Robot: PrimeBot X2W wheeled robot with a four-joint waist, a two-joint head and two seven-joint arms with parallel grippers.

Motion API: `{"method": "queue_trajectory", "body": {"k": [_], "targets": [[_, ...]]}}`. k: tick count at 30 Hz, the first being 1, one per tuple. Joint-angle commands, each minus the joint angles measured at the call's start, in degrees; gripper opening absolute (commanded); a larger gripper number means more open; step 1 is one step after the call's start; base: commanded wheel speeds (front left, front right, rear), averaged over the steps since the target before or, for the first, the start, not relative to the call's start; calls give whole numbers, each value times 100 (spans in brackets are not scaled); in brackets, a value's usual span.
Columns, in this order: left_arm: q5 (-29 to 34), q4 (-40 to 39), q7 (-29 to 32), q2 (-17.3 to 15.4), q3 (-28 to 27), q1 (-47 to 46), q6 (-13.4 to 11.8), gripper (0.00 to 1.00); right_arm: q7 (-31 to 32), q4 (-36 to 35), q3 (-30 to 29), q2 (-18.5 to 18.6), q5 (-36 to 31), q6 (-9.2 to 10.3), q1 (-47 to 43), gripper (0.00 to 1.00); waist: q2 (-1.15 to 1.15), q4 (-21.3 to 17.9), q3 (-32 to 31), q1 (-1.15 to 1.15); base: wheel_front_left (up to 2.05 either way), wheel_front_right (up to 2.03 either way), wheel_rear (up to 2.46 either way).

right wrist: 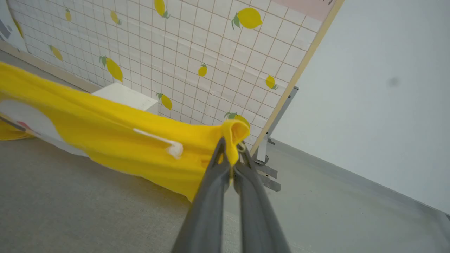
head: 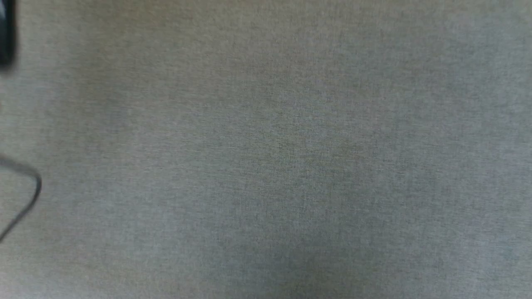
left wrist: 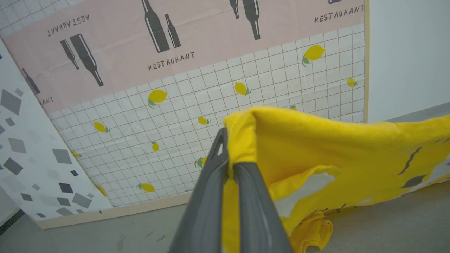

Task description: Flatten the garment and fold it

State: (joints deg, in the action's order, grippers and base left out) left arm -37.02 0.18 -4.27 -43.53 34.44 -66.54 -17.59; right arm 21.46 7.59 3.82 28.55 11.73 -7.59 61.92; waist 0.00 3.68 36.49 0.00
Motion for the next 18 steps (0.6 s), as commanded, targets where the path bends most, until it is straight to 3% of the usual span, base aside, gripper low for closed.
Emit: {"method": "queue_trajectory", "body": {"k": [1, 8, 13, 18], "targets": [[-54, -332, 13, -142, -35, 431, -222, 0, 86, -272, -156, 17, 82, 10, -420, 0, 0, 27, -224, 0, 0, 0, 0], [-113, -1521, 117, -553, 273, 2223, -995, 0, 391, -1416, -915, -248, 217, 10, -2409, 0, 0, 87, -637, 0, 0, 0, 0], [-270, -1842, 124, -503, 720, 3296, -1232, 0, 472, -1975, -1289, -683, 265, 10, -3702, 0, 0, 117, -901, 0, 0, 0, 0], [-605, -1779, 165, -456, 1066, 4111, -1202, 0, 569, -2247, -1527, -1144, 373, 10, -4792, 0, 0, 131, -1260, 0, 0, 0, 0]]}}
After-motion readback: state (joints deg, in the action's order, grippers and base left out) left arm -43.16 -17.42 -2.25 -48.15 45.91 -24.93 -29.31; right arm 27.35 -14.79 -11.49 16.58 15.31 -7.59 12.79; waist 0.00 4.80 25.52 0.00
